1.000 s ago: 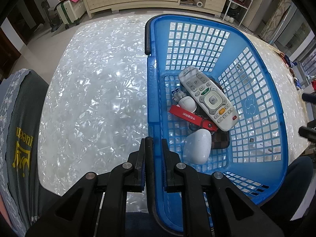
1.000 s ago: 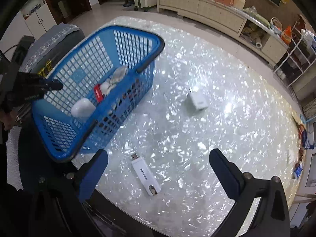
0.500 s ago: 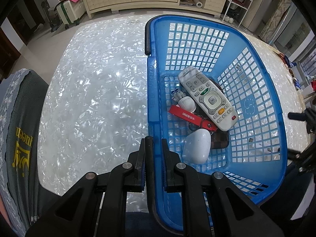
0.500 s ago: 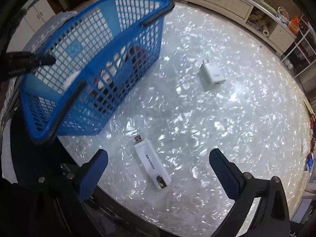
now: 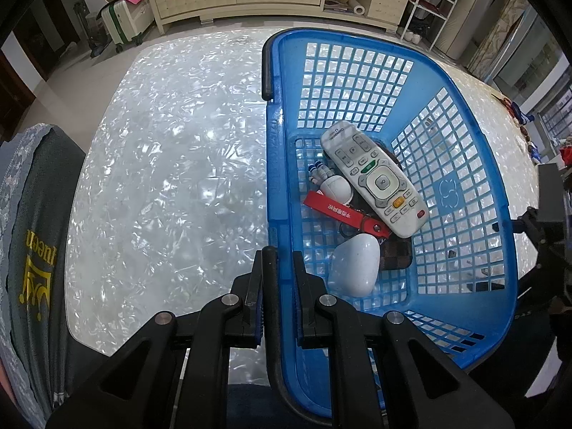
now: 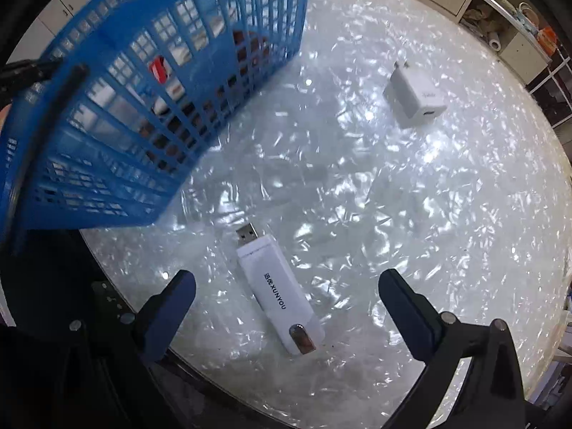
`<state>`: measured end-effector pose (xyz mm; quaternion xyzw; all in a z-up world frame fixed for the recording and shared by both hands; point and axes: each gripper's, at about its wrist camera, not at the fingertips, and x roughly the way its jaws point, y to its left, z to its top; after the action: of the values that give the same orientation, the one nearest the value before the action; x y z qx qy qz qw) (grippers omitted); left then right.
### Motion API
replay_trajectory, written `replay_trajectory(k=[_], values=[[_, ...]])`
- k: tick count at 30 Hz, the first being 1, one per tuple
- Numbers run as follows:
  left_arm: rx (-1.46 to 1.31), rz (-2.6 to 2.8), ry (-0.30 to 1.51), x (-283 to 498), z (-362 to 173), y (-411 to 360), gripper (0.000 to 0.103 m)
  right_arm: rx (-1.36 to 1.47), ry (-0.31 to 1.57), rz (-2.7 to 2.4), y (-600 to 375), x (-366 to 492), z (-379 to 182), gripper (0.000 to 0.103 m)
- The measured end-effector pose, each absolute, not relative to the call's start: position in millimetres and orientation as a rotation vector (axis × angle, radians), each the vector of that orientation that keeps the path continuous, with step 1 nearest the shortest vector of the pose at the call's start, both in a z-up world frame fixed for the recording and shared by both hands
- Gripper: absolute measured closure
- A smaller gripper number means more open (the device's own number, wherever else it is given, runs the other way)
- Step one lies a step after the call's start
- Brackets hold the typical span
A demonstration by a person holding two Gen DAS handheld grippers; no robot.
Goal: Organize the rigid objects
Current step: 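Move the right gripper to the white USB stick and close on it, then lift the USB stick with the right gripper and carry it over the basket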
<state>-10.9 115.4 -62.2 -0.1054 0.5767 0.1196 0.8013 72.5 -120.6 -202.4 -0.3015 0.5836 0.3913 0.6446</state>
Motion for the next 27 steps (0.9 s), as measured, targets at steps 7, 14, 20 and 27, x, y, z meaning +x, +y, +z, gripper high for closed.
replay_trajectory(k=[7, 14, 20, 27], values=[[-0.222, 0.257, 1.236, -11.4, -61.8, 114.6, 0.089, -0.709, 1.355, 0.89, -121.3, 71.4, -221.1, 0.031], [-0.223, 0.258, 1.237, -11.3, -61.4, 114.7, 0.089, -0.758, 1.336, 0.878, -125.8, 65.2, -235.6, 0.044], [-0.223, 0.261, 1.235, -12.4, -61.0, 114.6, 0.089, -0.78, 1.296, 0.912, -133.1, 42.0, -234.6, 0.071], [-0.227, 0.263, 1.231, -13.4, -60.1, 114.7, 0.089, -0.753, 1.285, 0.888, -142.2, 37.8, -231.3, 0.072]])
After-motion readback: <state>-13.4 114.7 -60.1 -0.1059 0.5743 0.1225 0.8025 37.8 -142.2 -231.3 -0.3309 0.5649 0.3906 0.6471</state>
